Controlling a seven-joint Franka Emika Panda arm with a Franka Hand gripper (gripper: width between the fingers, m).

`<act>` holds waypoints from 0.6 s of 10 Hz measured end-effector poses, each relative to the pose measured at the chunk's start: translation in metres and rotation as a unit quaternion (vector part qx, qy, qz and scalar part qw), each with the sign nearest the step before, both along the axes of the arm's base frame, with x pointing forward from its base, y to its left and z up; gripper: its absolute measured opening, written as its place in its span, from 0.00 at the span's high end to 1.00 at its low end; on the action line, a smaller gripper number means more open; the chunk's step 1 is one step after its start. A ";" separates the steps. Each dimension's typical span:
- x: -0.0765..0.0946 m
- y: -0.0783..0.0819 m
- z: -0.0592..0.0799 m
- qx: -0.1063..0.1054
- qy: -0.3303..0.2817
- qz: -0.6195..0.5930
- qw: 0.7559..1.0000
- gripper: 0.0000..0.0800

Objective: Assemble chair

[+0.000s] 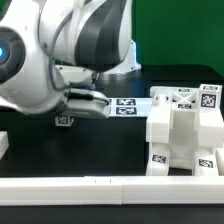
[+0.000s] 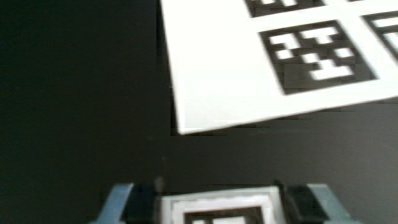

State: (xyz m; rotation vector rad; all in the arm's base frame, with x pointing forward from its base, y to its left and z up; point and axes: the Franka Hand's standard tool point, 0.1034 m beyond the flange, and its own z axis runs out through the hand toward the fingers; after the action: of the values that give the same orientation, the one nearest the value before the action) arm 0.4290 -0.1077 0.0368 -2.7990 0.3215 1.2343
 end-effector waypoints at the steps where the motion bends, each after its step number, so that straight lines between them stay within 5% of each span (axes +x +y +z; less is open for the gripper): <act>1: 0.006 0.012 0.021 -0.004 -0.026 -0.006 1.000 0.65; 2: 0.012 0.019 0.033 -0.009 -0.061 0.002 0.998 0.65; 4: 0.007 0.017 0.021 -0.024 -0.117 0.019 0.993 0.65; 6: 0.014 0.017 0.024 -0.034 -0.171 0.023 0.984 0.65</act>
Offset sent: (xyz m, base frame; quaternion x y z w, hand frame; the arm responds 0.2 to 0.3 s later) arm -0.0293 -0.0194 -0.0265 -0.0990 0.1947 -0.0417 0.9750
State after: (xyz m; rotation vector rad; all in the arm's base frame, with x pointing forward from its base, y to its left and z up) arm 0.4430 -0.0910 0.0609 -3.0190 0.2808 0.7375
